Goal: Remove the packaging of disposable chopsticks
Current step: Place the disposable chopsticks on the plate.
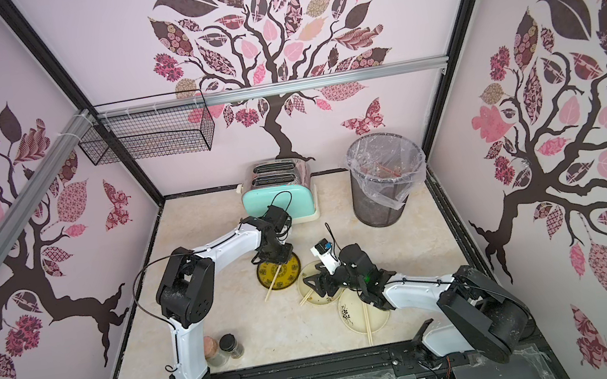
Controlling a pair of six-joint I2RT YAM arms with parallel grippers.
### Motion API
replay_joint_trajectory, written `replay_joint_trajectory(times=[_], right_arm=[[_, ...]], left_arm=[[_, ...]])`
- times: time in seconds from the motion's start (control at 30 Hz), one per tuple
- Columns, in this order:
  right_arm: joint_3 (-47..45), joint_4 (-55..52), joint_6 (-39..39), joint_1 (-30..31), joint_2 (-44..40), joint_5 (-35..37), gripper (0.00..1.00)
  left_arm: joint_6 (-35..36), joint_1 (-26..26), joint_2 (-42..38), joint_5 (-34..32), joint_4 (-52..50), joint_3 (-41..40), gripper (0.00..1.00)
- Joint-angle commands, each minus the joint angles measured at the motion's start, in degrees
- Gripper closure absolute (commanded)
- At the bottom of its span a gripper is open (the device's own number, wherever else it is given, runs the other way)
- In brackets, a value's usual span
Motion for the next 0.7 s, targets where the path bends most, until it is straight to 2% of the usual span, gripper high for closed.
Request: replay_joint_trajectory(times=[0.0, 0.67], right_arm=[[2.0, -0.8, -0.9, 0.6, 0.2, 0.5, 0.29], [2.6, -1.7, -1.3, 1.3, 0.7, 0.6, 0.26]], left_arm=[[1.0, -0.5, 1.4, -1.3, -0.7, 1.0, 1.0], [1.1, -0.8, 2.7, -2.3, -1.4, 2.4, 0.91]])
